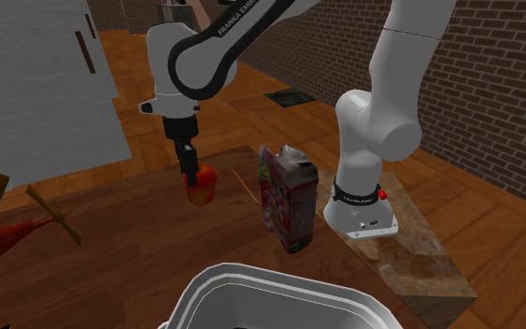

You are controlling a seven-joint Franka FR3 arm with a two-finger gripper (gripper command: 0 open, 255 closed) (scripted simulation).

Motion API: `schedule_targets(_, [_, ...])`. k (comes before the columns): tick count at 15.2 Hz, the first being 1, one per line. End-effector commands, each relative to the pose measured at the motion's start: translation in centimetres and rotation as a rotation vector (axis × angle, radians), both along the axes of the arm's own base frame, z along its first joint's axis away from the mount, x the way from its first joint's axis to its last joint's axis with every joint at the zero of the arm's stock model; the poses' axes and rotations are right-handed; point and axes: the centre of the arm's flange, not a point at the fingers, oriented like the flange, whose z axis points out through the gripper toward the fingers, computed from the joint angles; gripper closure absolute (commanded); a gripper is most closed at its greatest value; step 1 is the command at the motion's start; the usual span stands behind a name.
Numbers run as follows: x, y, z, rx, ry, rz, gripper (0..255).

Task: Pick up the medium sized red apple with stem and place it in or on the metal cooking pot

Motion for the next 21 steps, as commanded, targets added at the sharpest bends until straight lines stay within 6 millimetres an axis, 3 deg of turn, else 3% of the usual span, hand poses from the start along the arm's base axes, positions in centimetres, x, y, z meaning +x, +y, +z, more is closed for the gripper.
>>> schedule_targets(1, [0.0,0.0,0.7,0.000,0.002,0.000,255])
schedule_targets(21, [0.0,0.0,11.3,0.000,0.002,0.000,255])
